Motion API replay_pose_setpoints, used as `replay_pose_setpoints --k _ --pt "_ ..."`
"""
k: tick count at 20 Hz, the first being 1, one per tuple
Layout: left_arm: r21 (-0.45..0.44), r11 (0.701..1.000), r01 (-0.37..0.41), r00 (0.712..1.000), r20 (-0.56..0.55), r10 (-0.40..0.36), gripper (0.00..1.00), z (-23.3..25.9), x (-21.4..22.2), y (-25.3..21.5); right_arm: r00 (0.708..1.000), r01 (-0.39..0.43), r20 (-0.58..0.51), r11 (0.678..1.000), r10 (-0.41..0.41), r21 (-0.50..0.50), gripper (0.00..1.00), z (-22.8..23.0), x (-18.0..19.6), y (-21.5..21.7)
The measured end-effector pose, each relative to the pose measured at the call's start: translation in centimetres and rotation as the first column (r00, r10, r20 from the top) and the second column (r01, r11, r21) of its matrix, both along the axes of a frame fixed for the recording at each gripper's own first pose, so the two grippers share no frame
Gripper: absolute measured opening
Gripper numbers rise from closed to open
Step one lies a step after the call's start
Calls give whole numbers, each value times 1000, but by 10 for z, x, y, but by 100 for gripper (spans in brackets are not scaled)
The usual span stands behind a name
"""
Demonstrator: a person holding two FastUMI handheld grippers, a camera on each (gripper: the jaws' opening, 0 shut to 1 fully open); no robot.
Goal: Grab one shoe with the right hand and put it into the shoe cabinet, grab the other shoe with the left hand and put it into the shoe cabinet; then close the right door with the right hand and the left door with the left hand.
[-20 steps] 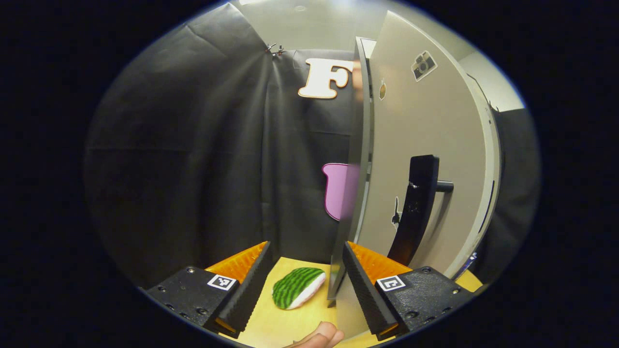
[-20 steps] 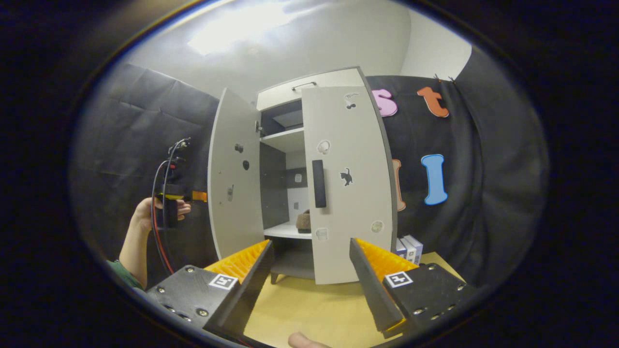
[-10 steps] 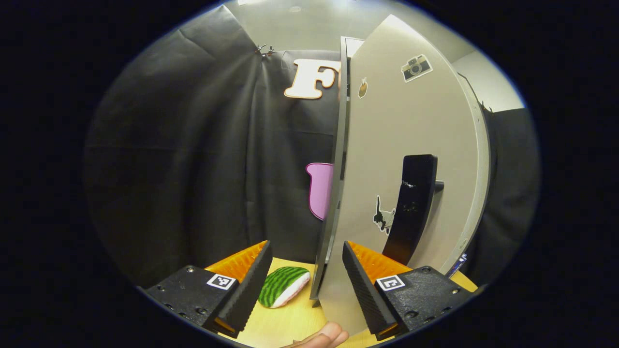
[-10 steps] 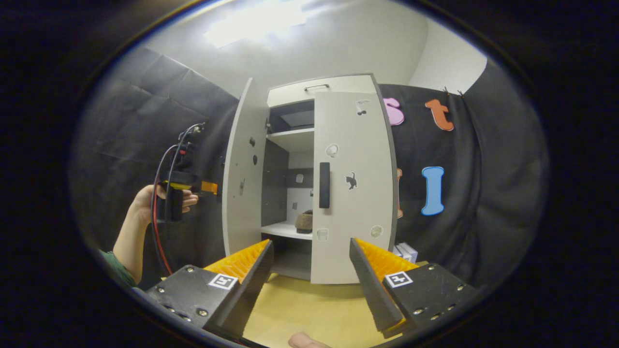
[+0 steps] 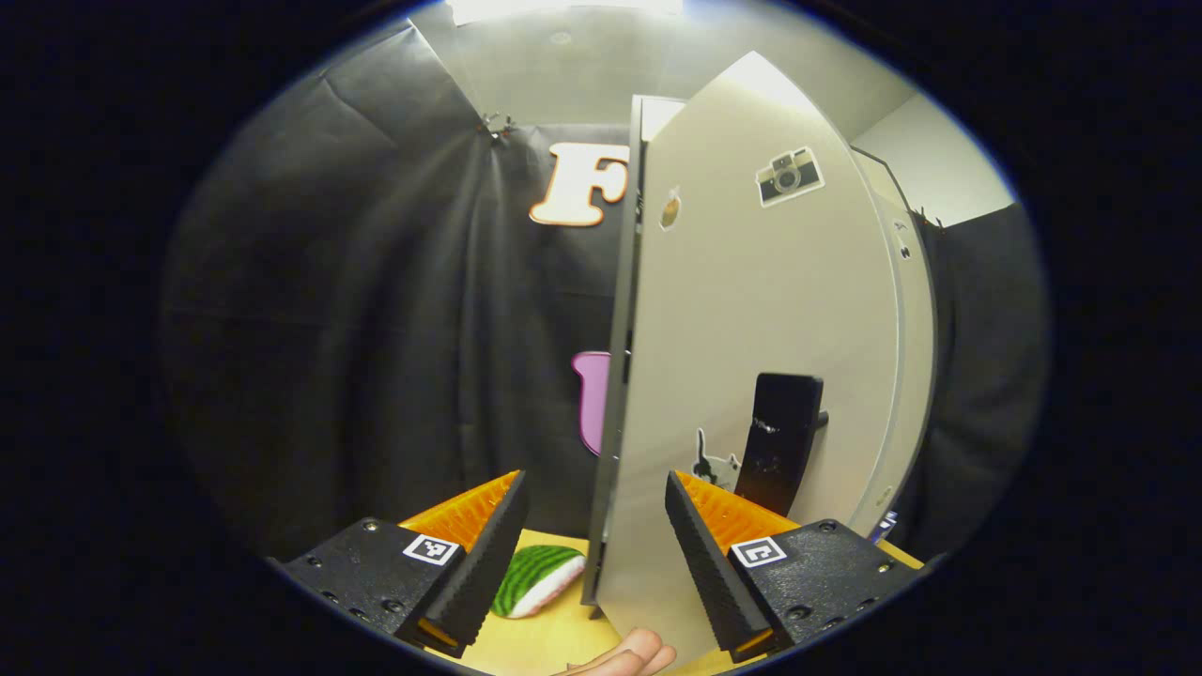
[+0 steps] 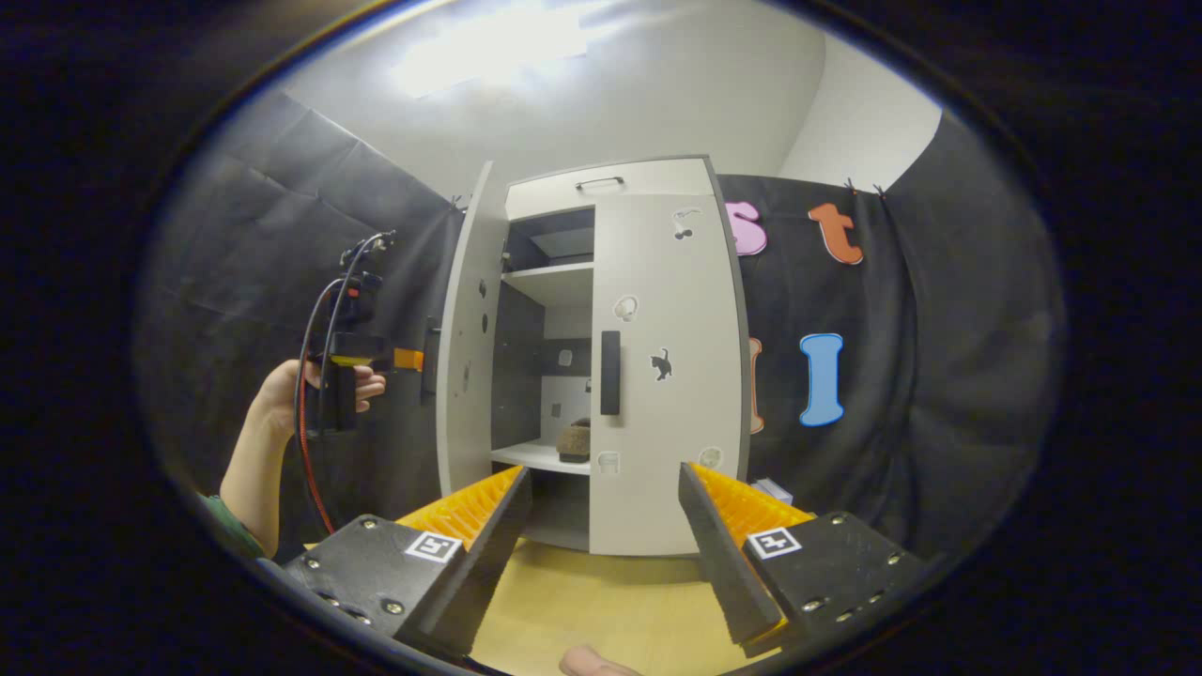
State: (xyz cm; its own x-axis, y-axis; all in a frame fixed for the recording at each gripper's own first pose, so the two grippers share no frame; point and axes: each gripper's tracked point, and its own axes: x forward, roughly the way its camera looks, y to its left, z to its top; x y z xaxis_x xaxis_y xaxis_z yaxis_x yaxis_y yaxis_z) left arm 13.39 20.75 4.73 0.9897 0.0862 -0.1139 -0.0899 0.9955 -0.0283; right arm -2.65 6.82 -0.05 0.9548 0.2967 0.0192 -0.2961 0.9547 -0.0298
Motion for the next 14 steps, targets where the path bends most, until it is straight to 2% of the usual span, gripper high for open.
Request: replay_pose_setpoints --k 2,3,4,6,7,8,9,10,11,14 --pt "3 1000 29 999 -39 -29 90 -9 9 -14 1000 15 5 1000 -15 4 95 2 0 -6" --pt "-7 999 46 998 -45 -46 85 -10 12 -23 1000 28 9 1000 -28 4 93 3 1 -10" --pt "-11 997 71 997 -39 -72 91 -11 11 -37 999 42 14 999 -42 1 92 5 2 -14" --pt "-1 994 106 994 -26 -106 91 -10 5 -57 997 69 18 998 -69 -4 92 5 3 -22" --pt "12 994 107 994 -23 -107 89 -9 2 -62 997 78 19 997 -78 -6 92 4 4 -26" --pt "28 994 103 994 -25 -102 93 -9 -2 -65 996 86 18 996 -86 -5 92 5 5 -29" --pt "40 995 95 995 -21 -95 89 -7 -5 -68 995 94 16 996 -94 -2 92 6 6 -31" --pt "41 995 94 996 -14 -93 93 -5 -9 -72 995 96 13 995 -96 2 95 5 6 -33" --pt "39 994 102 995 -6 -101 89 -4 -13 -77 995 98 12 995 -98 6 95 6 6 -34" --pt "63 994 93 995 19 -94 96 0 -27 -83 993 118 13 993 -119 9 95 10 9 -40"
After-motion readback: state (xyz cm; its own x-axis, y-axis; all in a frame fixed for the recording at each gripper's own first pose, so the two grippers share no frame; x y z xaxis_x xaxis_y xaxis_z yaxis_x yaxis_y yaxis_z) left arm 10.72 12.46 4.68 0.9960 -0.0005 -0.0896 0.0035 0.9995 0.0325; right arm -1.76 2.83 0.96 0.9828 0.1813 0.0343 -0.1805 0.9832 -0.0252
